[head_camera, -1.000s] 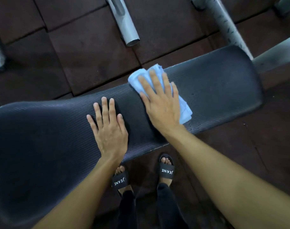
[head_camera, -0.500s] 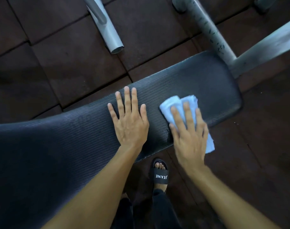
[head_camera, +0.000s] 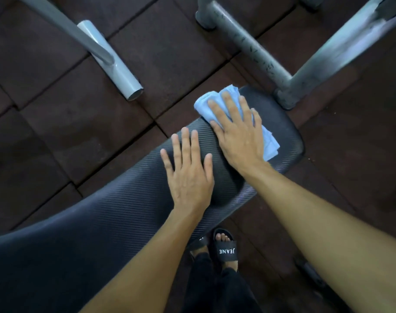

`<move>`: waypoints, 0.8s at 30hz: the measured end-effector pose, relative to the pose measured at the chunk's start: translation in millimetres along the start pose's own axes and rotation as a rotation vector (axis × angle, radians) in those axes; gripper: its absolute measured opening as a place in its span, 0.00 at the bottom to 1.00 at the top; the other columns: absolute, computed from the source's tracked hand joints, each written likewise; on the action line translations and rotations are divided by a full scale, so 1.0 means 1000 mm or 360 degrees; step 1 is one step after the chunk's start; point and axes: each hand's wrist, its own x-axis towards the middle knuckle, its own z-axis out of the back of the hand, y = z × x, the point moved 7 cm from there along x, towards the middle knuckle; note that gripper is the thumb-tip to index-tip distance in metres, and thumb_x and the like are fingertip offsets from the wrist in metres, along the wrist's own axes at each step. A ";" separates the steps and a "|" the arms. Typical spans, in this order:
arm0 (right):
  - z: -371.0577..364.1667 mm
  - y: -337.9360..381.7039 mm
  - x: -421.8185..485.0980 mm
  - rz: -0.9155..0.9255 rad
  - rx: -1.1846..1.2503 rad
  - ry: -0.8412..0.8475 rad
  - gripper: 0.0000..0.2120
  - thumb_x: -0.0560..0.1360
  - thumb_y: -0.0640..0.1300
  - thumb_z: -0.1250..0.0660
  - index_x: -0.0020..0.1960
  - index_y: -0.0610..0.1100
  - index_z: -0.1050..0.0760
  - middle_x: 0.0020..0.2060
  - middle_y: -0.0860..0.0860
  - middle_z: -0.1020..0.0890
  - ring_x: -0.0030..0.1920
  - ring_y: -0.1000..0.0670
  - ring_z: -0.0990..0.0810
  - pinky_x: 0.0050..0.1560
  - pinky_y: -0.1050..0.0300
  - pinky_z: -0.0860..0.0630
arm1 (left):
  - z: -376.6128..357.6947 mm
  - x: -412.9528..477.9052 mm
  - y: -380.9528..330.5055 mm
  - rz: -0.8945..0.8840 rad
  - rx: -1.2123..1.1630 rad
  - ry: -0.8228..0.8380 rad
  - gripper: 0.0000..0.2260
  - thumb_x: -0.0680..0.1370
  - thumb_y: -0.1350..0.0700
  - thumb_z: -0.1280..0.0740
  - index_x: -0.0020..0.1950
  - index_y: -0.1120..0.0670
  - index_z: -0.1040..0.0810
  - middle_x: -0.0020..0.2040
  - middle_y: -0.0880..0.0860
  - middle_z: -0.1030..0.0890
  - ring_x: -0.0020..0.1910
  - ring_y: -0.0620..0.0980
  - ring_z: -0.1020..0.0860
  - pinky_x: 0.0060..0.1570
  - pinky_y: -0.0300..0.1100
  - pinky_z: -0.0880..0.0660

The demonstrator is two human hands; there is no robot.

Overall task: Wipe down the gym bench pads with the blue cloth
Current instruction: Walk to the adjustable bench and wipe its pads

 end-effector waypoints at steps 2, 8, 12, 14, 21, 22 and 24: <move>0.008 -0.031 0.009 -0.0154 0.0001 -0.0028 0.23 0.84 0.57 0.50 0.78 0.58 0.39 0.79 0.52 0.38 0.78 0.42 0.39 0.72 0.40 0.37 | -0.010 0.011 -0.020 -0.0070 -0.0001 0.0057 0.27 0.84 0.44 0.52 0.81 0.53 0.49 0.81 0.52 0.49 0.80 0.52 0.53 0.77 0.58 0.54; 0.019 -0.113 -0.025 -0.0744 0.0103 -0.0045 0.23 0.84 0.58 0.49 0.78 0.60 0.41 0.79 0.55 0.38 0.73 0.42 0.35 0.66 0.39 0.35 | -0.023 0.014 -0.024 -0.0041 0.0112 0.0089 0.28 0.84 0.43 0.55 0.81 0.53 0.52 0.81 0.51 0.52 0.80 0.51 0.56 0.77 0.57 0.57; 0.017 -0.121 -0.100 -0.0965 0.0155 -0.0093 0.24 0.84 0.57 0.46 0.79 0.59 0.41 0.79 0.52 0.40 0.70 0.39 0.34 0.61 0.35 0.30 | -0.025 0.015 -0.026 -0.0024 0.0144 0.0094 0.27 0.84 0.43 0.57 0.81 0.53 0.55 0.81 0.50 0.54 0.80 0.51 0.57 0.77 0.56 0.58; 0.012 -0.106 -0.117 -0.0934 0.0131 -0.0089 0.25 0.83 0.58 0.45 0.79 0.57 0.41 0.80 0.51 0.41 0.72 0.38 0.36 0.62 0.35 0.30 | -0.025 0.015 -0.026 -0.0009 0.0155 0.0097 0.27 0.84 0.43 0.57 0.81 0.53 0.55 0.81 0.50 0.54 0.80 0.51 0.58 0.77 0.56 0.58; 0.008 -0.041 -0.061 -0.0038 -0.0057 -0.0014 0.22 0.84 0.57 0.46 0.78 0.60 0.40 0.79 0.54 0.37 0.74 0.41 0.37 0.64 0.43 0.37 | -0.023 0.014 -0.027 0.0024 0.0174 0.0075 0.27 0.83 0.43 0.56 0.81 0.52 0.53 0.81 0.50 0.53 0.80 0.49 0.57 0.77 0.56 0.56; 0.009 -0.038 -0.045 0.0061 -0.0079 -0.0025 0.22 0.84 0.57 0.46 0.78 0.60 0.39 0.78 0.54 0.36 0.73 0.41 0.36 0.64 0.43 0.37 | -0.023 0.014 -0.026 0.0028 0.0180 0.0070 0.27 0.83 0.43 0.56 0.81 0.52 0.53 0.81 0.50 0.52 0.80 0.49 0.57 0.77 0.56 0.57; 0.010 -0.038 -0.008 0.0149 -0.0064 0.0009 0.23 0.84 0.58 0.48 0.78 0.60 0.40 0.79 0.54 0.37 0.73 0.41 0.37 0.65 0.43 0.37 | -0.022 0.015 -0.027 0.0029 0.0190 0.0057 0.27 0.83 0.43 0.56 0.81 0.53 0.52 0.81 0.50 0.51 0.80 0.49 0.56 0.77 0.55 0.57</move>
